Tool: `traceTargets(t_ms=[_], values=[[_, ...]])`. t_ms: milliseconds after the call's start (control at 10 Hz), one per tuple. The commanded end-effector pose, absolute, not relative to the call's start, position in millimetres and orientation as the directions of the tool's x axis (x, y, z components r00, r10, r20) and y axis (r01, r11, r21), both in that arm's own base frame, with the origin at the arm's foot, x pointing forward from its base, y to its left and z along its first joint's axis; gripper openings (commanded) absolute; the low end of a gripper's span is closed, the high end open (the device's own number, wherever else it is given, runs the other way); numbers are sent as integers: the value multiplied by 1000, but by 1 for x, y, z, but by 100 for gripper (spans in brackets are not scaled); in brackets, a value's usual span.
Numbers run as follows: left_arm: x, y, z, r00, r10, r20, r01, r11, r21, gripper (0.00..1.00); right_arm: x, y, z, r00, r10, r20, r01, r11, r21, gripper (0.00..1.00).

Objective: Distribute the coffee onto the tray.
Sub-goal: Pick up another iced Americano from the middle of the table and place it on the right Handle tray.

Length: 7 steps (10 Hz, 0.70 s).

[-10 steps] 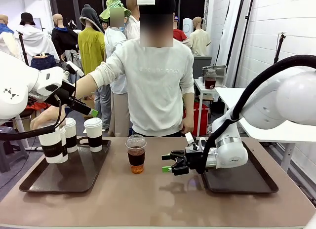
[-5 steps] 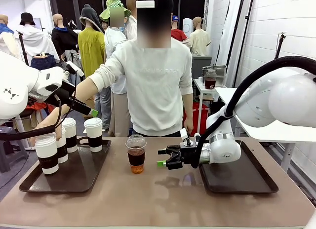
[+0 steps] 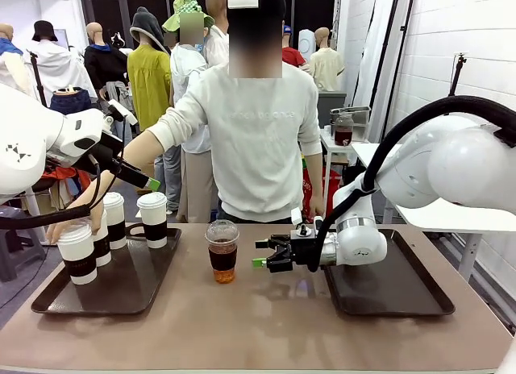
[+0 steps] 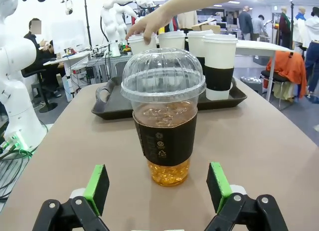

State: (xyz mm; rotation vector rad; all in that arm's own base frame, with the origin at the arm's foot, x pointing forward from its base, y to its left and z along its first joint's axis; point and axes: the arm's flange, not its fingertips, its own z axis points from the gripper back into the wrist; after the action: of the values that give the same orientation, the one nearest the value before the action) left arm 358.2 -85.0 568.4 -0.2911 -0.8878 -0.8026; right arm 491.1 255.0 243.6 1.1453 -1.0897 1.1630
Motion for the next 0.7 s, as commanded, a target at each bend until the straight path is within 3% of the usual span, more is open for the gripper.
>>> traceTargets(t_ms=[0,600], values=[[357,-84,568,375,-502,780,732,677,84,100,489,254,245,87,104,991,-996,42,83,100],[357,-84,568,375,-502,780,732,677,84,100,490,271,241,90,105,990,-995,61,84,100]])
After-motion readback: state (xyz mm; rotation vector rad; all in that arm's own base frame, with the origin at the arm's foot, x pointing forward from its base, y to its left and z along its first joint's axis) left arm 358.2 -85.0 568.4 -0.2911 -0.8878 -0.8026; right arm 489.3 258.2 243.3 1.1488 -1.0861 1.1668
